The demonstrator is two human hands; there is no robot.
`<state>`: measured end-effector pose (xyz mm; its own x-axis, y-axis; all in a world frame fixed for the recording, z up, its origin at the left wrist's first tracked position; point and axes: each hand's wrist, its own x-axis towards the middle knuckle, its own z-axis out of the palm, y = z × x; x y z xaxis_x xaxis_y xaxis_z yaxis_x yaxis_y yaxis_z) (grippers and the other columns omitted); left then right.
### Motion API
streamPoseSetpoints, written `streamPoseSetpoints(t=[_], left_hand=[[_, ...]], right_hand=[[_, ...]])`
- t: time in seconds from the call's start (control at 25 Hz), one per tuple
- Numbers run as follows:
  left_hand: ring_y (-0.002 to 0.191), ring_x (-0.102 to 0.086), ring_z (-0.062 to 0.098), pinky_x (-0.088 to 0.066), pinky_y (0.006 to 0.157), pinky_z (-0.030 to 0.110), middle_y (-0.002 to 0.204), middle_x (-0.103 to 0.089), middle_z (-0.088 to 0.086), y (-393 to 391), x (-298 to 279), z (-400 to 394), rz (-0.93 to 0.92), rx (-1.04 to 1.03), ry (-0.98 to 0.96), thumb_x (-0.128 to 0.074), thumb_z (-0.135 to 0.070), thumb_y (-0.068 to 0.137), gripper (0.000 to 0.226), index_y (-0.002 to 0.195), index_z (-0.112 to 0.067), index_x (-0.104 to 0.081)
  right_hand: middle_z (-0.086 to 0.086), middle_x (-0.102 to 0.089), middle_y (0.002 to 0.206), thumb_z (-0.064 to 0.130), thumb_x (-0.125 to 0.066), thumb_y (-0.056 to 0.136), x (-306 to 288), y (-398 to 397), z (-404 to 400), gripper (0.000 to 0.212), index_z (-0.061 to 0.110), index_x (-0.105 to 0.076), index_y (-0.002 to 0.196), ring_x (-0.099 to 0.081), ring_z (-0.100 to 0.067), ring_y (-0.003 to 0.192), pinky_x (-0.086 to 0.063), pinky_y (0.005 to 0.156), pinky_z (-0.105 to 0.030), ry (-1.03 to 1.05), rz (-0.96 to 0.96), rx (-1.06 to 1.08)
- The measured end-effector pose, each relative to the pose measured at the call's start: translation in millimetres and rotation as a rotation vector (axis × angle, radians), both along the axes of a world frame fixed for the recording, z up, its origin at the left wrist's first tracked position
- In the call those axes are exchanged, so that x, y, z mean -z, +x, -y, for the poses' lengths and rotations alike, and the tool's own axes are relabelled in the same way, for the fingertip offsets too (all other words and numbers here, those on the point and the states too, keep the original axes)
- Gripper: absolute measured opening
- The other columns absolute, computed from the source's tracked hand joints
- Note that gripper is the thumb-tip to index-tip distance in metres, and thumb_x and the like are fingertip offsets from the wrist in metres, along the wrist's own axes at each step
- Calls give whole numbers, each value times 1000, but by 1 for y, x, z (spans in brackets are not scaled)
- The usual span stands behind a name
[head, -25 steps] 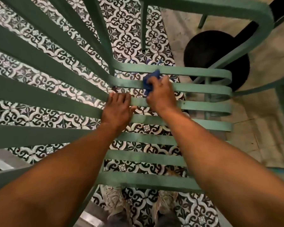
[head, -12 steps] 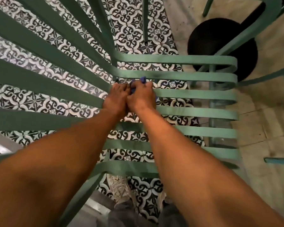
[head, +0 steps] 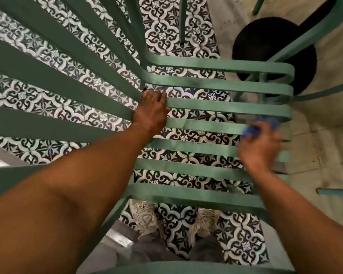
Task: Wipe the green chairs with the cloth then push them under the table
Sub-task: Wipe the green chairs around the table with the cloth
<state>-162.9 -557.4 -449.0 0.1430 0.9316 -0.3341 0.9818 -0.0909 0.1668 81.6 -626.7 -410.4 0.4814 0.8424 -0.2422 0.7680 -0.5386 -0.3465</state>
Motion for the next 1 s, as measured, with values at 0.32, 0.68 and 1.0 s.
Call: streamPoseSetpoints(t=[0.32, 0.68, 1.0], left_hand=[[128, -34, 36, -29, 106, 44, 138, -45, 17, -4, 3, -4, 33, 5, -32, -46, -36, 98, 55, 144, -9, -34], [134, -33, 31, -12, 117, 40, 144, -41, 14, -1, 1, -2, 31, 6, 7, -42, -36, 100, 51, 142, -8, -36], [137, -29, 32, -14, 117, 41, 145, -40, 15, 0, 1, 3, 55, -26, 4, -43, -37, 100, 54, 145, -10, -33]], right_hand=[[-10, -30, 131, 14, -65, 83, 17, -131, 26, 56, 27, -38, 131, -47, -28, 111, -48, 93, -34, -110, -269, -477], [-17, -47, 123, 7, -63, 82, -19, 56, 39, 40, 17, -46, 118, -53, -37, 103, -43, 82, -37, -206, 109, -187], [-15, -38, 126, 7, -63, 82, -3, -146, 76, 58, 22, -35, 130, -45, -33, 113, -49, 89, -43, -322, -280, -901]])
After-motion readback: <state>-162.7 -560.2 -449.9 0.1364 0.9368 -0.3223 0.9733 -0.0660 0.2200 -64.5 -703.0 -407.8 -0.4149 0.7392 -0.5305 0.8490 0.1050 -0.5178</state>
